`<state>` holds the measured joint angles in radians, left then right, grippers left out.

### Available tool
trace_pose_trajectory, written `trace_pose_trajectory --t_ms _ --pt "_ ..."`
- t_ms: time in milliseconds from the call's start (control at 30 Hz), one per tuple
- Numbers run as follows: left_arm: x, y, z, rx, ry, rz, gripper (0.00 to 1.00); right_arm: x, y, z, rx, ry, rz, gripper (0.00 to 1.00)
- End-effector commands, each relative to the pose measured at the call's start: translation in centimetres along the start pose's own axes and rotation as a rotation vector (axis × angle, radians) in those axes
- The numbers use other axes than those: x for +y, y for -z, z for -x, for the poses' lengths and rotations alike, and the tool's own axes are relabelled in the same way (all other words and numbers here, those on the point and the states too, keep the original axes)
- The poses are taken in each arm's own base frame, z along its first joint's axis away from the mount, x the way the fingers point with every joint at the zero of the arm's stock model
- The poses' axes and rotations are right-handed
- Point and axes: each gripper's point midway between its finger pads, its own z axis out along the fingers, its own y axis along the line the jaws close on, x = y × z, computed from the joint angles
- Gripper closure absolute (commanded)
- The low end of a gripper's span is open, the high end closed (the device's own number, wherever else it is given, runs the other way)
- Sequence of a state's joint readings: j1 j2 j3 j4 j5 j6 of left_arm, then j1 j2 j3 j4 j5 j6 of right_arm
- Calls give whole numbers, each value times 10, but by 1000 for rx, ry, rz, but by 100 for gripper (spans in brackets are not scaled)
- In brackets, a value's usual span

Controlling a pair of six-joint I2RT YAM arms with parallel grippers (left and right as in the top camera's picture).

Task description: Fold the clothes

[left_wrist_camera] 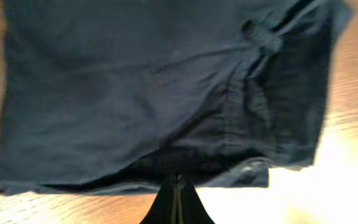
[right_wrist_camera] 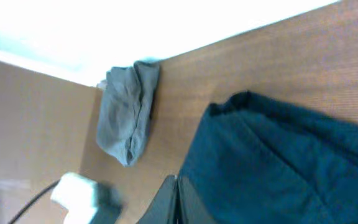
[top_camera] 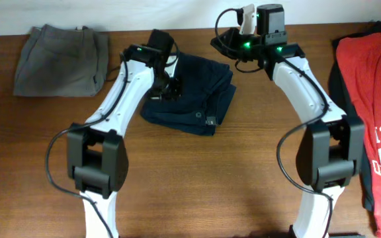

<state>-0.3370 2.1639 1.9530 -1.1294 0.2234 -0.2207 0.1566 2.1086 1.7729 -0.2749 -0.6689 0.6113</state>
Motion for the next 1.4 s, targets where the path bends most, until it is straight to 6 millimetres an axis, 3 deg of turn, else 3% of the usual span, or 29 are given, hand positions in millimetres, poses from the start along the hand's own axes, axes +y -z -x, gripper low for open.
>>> trace_pose_trajectory --t_ms 0,133,233,400,500,600,700,900,967,1000,1100,1167,1233,1367 --pt "0 10 5 -29 -65 6 99 -18 -26 -12 57 -58 82 96" --pt "-1 10 9 -42 -71 2 99 -29 -53 -19 83 -128 187 96" --pt "-2 4 3 -23 -75 5 99 -48 -82 -37 115 -179 244 96" --pt "0 -5 -2 -9 -75 7 99 -67 -111 -69 170 -204 244 96" --pt "1 -7 -4 -6 -73 7 99 -76 -122 -82 183 -224 207 96" --pt "0 -7 -4 -6 -74 8 99 -108 -131 -93 167 -256 68 96" --pt "1 -7 -4 -4 -74 8 100 -112 -128 -95 179 -230 60 96" --pt "16 -4 1 -20 -57 54 99 -59 -111 -57 160 -126 229 96" --pt "25 -1 3 -31 -45 77 99 -32 -102 -37 137 -75 279 96" --pt "32 5 6 -44 -29 78 99 -4 -95 -22 119 -21 329 96" --pt "43 15 11 -67 -3 81 99 32 -89 -7 102 49 392 96" --pt "53 21 14 -81 18 84 100 51 -93 -8 92 78 407 95" --pt "57 23 14 -82 27 83 100 53 -101 -13 88 72 386 95" --pt "59 23 13 -76 31 85 99 36 -124 -29 94 21 301 95"
